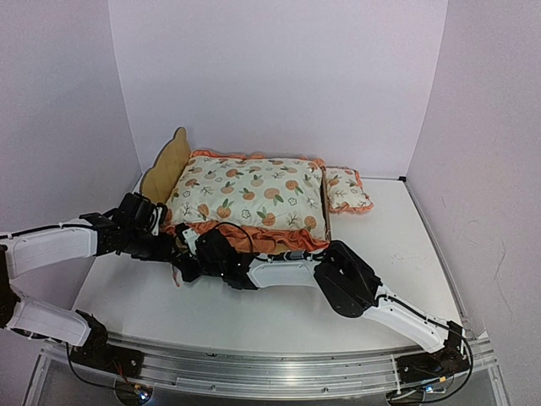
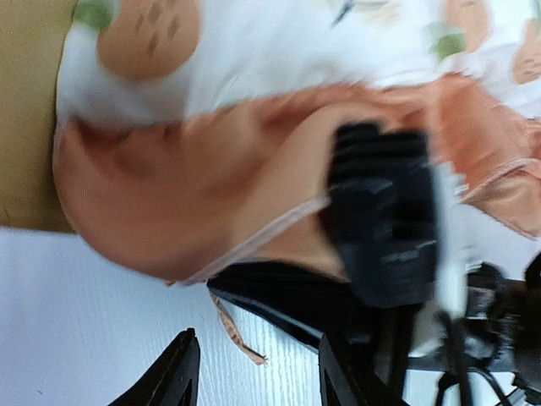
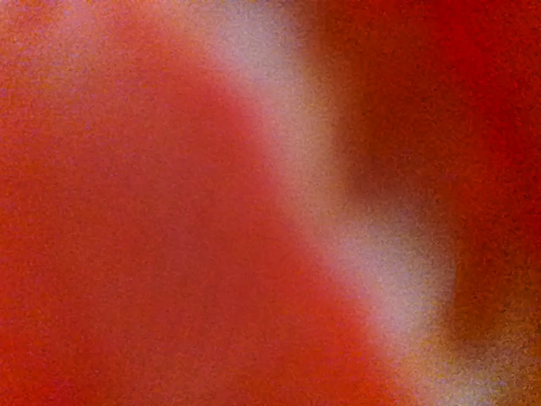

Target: Set up the pet bed

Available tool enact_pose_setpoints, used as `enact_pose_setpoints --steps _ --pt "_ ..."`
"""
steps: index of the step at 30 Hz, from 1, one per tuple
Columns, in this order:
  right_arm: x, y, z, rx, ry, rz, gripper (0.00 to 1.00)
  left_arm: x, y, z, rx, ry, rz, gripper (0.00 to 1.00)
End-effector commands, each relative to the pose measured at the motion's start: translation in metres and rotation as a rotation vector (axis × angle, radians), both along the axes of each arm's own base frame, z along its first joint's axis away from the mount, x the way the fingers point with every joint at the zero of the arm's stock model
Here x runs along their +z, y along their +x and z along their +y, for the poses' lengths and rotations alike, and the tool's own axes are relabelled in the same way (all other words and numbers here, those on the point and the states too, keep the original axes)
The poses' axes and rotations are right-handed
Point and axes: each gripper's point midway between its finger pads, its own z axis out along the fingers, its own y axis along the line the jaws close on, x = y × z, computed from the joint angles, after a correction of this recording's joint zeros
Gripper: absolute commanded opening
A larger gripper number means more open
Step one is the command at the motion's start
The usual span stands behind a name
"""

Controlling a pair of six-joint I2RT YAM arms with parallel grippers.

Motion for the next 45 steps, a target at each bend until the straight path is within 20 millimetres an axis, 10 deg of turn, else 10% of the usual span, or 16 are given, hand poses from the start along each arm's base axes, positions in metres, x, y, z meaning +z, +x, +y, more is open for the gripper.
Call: enact_pose_setpoints --steps 1,12,20,30,39,45 --pt "-0.008 0.021 -0.006 -0.045 0.013 -0.034 0.0 0.054 0.011 -0.025 -0.18 -0.016 -0.092 0.52" --pt "-0.004 0.024 -0.007 -0.069 0.017 -0.032 0.0 0.094 -0.014 0.012 -0.708 0.593 -0.661 0.34" --pt "0.009 0.035 -0.017 -0.154 0.005 -0.026 0.0 0.026 -0.024 0.033 -0.828 0.823 -0.737 0.23" --pt "0.01 0.038 -0.015 -0.173 0.023 -0.015 0.0 0.01 0.034 0.061 -0.744 0.713 -0.757 0.24" --pt "0.015 0.04 -0.014 -0.181 0.034 -0.021 0.0 0.002 0.03 0.022 -0.857 0.397 -0.696 0.3" --pt "0.018 0.04 -0.014 -0.181 0.037 -0.028 0.0 -0.009 0.064 0.033 -0.685 0.353 -0.58 0.29"
